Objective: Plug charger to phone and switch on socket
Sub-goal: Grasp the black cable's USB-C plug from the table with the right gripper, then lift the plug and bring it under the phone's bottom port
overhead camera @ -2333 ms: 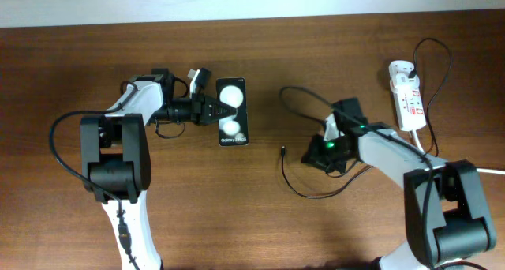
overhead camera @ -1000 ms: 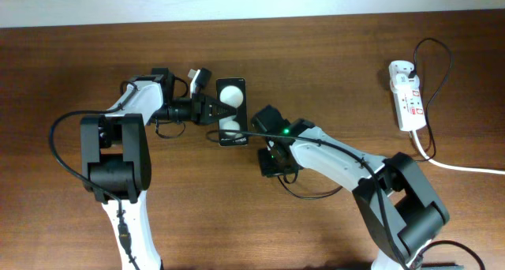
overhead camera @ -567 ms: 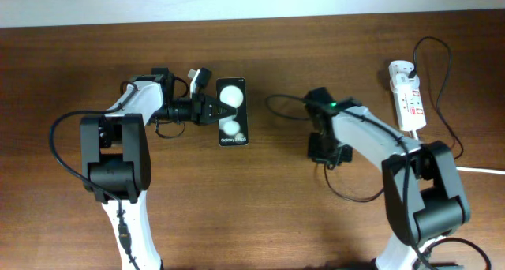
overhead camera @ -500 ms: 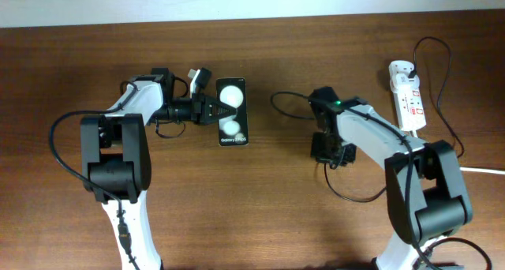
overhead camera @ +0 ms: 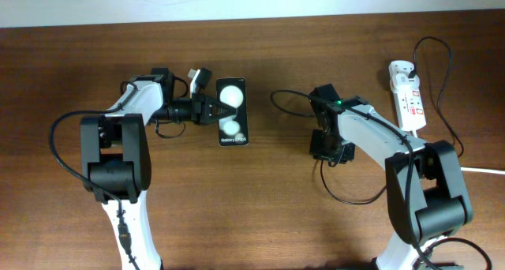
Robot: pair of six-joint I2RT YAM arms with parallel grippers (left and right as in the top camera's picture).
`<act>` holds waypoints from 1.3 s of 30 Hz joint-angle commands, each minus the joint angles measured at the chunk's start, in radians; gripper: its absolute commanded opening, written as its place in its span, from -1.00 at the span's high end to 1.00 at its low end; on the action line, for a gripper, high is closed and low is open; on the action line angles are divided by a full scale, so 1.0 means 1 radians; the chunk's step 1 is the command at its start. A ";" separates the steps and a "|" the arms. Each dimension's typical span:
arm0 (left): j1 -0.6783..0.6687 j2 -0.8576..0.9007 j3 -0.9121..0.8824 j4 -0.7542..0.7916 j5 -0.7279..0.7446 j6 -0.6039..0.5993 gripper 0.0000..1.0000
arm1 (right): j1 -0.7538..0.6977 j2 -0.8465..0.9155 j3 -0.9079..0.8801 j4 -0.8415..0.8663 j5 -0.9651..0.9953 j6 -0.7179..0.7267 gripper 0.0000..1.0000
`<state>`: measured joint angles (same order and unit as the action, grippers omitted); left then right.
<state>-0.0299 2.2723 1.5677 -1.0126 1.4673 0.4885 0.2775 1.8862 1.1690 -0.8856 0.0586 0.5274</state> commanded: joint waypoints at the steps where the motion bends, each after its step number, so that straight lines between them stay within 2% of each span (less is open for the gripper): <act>1: 0.009 0.003 -0.002 -0.002 0.055 -0.002 1.00 | -0.003 0.009 0.007 -0.027 -0.005 0.009 0.34; 6: 0.009 0.003 -0.002 -0.002 0.055 -0.002 1.00 | -0.003 0.017 0.007 -0.048 -0.005 0.009 0.34; 8: 0.009 0.003 -0.002 -0.002 0.055 -0.002 1.00 | -0.003 0.019 -0.002 -0.043 -0.006 0.015 0.26; 12: 0.009 0.003 -0.002 -0.002 0.055 -0.002 1.00 | -0.002 0.019 -0.016 -0.042 -0.010 0.031 0.23; 16: 0.009 0.003 -0.002 -0.002 0.055 -0.002 1.00 | -0.002 0.019 -0.037 -0.019 -0.030 0.039 0.04; 18: 0.009 0.003 -0.002 -0.002 0.055 -0.002 1.00 | -0.002 0.019 -0.038 -0.020 -0.032 0.039 0.03; 20: 0.009 0.003 -0.002 -0.002 0.055 -0.002 1.00 | -0.002 0.019 -0.039 -0.019 -0.032 0.039 0.34; 22: 0.009 0.003 -0.002 -0.002 0.055 -0.002 1.00 | -0.002 0.019 -0.039 -0.024 -0.034 0.039 0.43; 26: 0.009 0.003 -0.002 -0.002 0.055 -0.002 1.00 | -0.002 0.019 -0.039 -0.028 -0.051 0.024 0.42; 28: 0.009 0.003 -0.002 -0.002 0.055 -0.002 1.00 | -0.002 0.019 -0.039 -0.036 -0.055 0.022 0.31; 31: 0.009 0.003 -0.002 -0.002 0.055 -0.002 1.00 | -0.002 0.019 -0.040 -0.042 -0.070 -0.057 0.28; 33: 0.009 0.003 -0.002 -0.002 0.055 -0.002 1.00 | -0.002 0.019 -0.046 -0.034 -0.069 -0.057 0.51; 36: 0.009 0.003 -0.002 -0.002 0.055 -0.002 1.00 | -0.002 0.019 -0.045 -0.034 -0.075 -0.098 0.58; 37: 0.009 0.003 -0.002 -0.001 0.055 -0.002 1.00 | -0.002 0.018 -0.045 -0.035 -0.077 -0.113 0.81; 38: 0.009 0.003 -0.002 -0.001 0.055 -0.002 1.00 | -0.003 0.018 -0.045 -0.035 -0.077 -0.112 0.92; 39: 0.009 0.003 -0.002 0.003 0.055 -0.002 1.00 | -0.003 0.018 -0.045 -0.034 -0.077 -0.112 0.92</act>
<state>-0.0299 2.2723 1.5677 -1.0122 1.4670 0.4885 0.2775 1.8866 1.1416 -0.9199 -0.0196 0.4366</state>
